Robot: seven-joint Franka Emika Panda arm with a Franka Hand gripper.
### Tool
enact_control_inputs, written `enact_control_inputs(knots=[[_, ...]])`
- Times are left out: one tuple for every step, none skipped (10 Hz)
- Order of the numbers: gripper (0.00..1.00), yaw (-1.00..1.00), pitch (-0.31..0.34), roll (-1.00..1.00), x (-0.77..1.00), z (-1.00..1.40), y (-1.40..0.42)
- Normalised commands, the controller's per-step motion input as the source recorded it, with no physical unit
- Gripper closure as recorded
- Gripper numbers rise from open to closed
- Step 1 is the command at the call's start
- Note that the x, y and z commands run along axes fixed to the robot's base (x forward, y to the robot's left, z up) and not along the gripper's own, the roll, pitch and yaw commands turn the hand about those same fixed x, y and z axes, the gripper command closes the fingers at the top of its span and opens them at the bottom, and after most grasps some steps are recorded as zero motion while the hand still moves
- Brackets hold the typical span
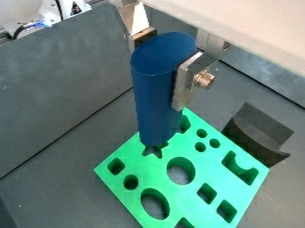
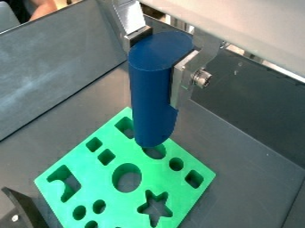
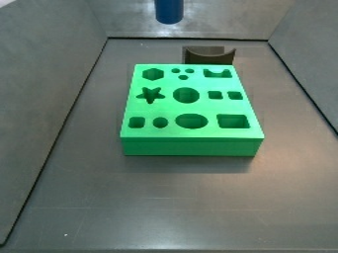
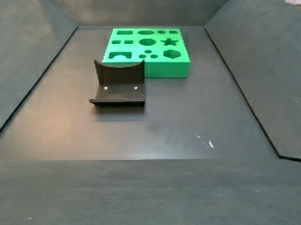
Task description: Insert the oval object.
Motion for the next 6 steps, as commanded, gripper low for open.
enact_control_inputs(knots=[[1.00,-0.67,0.000,0.16,0.63,-0.63,0.04],[1.00,-0.53,0.000,0.16,0.80,-0.69,0.07],[1.00,-0.49,0.000,0.15,0.84,-0.70,0.08],[1.00,-0.42,0.000,0.13,0.92,-0.71,0.11],[1.00,-0.36,0.000,0.11,0.97,-0.73,0.13],[1.00,-0.17,-0.019,0.11,1.00,-0.71,0.09]])
